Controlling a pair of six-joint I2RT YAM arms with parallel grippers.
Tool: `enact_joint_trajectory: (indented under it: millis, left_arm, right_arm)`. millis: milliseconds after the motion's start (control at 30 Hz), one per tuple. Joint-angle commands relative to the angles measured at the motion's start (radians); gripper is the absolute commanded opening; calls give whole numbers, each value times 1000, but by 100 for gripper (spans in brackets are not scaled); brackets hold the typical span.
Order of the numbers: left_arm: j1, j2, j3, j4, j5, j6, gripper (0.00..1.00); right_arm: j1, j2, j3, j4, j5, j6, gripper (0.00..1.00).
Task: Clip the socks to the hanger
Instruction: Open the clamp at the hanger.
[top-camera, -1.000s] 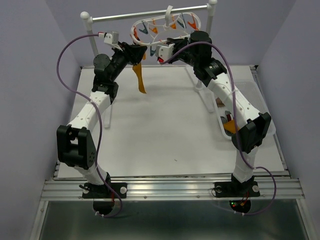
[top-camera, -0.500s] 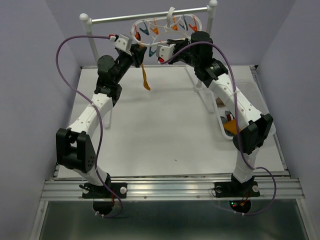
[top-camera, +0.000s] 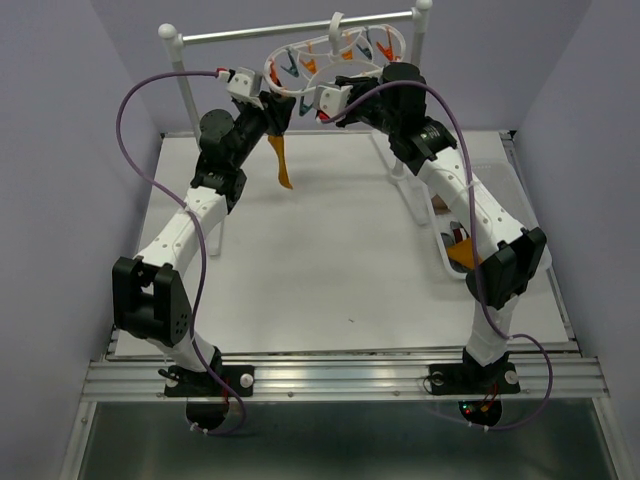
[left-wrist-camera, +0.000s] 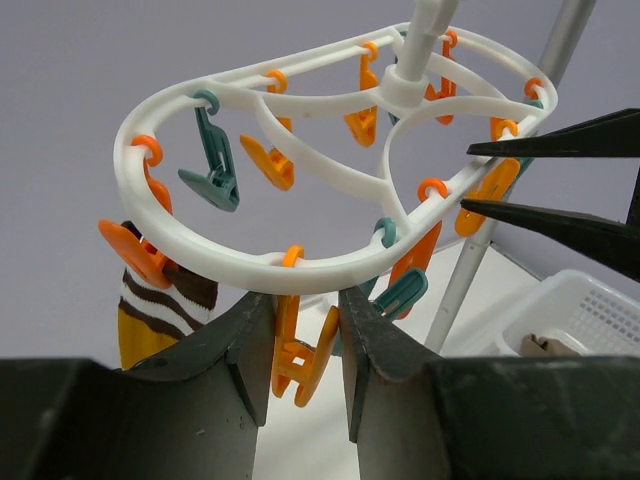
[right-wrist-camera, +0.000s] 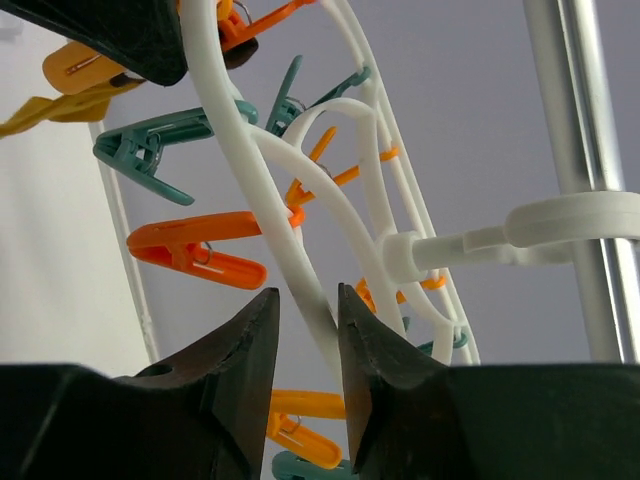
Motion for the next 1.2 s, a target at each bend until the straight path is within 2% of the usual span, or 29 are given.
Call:
enact_joint_trajectory:
  millis: [0, 67, 100, 167, 267, 367, 533, 800, 1000, 1167]
  left_arm:
    - [3, -34, 35, -54, -53, -78, 0]
    - [3, -30, 40, -71, -53, -108, 0]
    - [2, -25, 46, -77, -68, -128, 0]
    - [0, -22, 52, -98, -74, -162, 0]
    - [0, -21, 59, -128, -85, -187, 0]
    - [0, -19, 79, -170, -71, -246, 0]
    - [0, 1, 162, -301, -57, -387, 0]
    - [-7, 27, 254, -491, -85, -535, 0]
    - [-26, 18, 236, -484, -126, -556, 0]
    - [-29, 13, 216, -458, -135, -570, 0]
  right_arm:
    - [10, -51, -29, -3, 5, 79, 45]
    - [10, -65, -50, -2, -2, 82, 57]
    - [10, -82, -73, -2, -13, 90, 67]
    - [10, -97, -92, -3, -25, 108, 75]
    - [10, -137, -136, -5, -42, 133, 99]
    - [10, -173, -164, -5, -29, 188, 100]
    - [10, -243, -198, -3, 36, 386, 100]
    - [10, -372, -366, 9, 139, 680, 100]
    - [0, -398, -408, 12, 185, 766, 100]
    - [-81, -423, -452, 12, 246, 920, 100]
